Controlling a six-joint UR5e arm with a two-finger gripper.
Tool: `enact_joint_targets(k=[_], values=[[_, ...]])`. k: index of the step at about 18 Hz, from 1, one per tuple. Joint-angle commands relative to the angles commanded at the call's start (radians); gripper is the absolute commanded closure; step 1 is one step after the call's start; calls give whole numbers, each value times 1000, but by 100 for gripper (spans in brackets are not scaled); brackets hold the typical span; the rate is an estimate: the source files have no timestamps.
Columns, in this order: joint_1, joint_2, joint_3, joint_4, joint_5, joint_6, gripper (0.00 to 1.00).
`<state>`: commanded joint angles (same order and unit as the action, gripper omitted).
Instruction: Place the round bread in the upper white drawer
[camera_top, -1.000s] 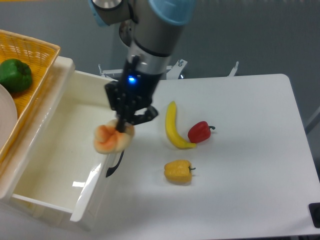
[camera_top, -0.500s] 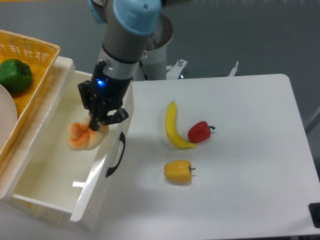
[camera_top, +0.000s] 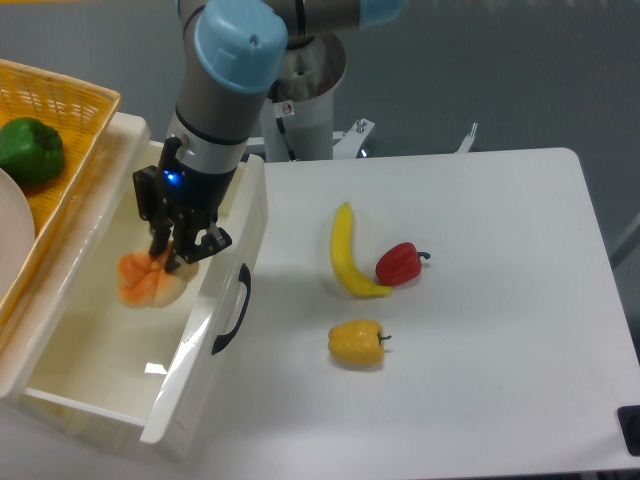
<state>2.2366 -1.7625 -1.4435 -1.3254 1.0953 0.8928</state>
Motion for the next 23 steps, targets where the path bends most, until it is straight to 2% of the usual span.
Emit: enact_joint_targets(k=[2,6,9,14,17,20,23], values=[[0,0,0,0,-2,0,1],[3,3,2,3,-5,-17,0],[18,3,8,34,-2,-15,0],[109,-3,40,54,5,-5,0],[173,0,48,106,5,-3,0],[216,-5,45,132,12,0,0],[253,-5,40,134,101,0,0]])
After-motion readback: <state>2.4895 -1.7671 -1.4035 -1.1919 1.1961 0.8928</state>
